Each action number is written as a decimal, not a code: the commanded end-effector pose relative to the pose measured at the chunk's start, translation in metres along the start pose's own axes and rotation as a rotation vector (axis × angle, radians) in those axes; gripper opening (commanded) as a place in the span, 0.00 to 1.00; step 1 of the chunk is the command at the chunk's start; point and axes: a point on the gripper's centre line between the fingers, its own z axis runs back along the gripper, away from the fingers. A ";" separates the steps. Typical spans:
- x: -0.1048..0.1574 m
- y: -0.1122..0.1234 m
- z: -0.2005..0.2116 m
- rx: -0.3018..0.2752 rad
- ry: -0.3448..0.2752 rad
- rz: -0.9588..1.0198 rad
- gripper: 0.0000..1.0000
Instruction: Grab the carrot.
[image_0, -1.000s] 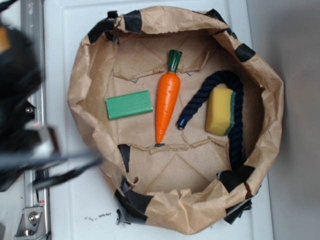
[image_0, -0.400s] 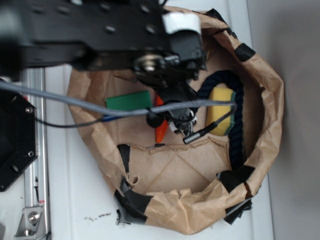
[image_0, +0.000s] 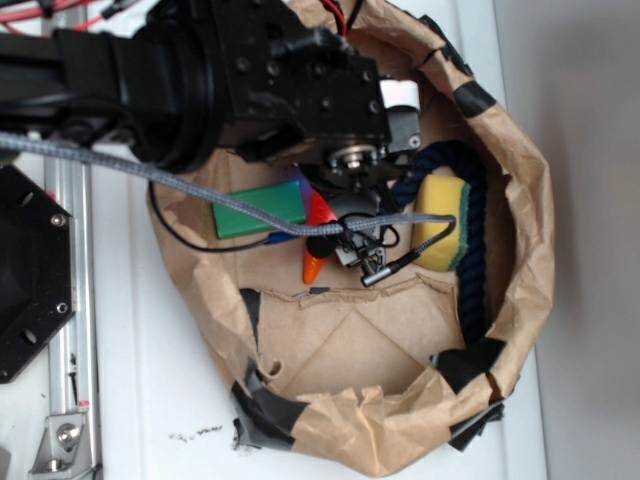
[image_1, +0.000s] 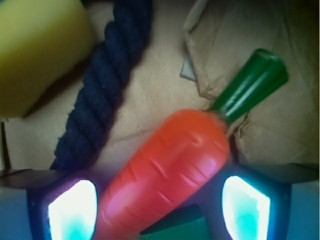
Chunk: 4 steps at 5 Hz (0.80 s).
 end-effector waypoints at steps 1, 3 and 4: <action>0.005 0.007 0.008 -0.007 -0.038 0.016 1.00; 0.005 0.004 -0.036 -0.017 -0.019 -0.057 0.00; 0.004 -0.003 -0.007 0.017 -0.005 -0.173 0.00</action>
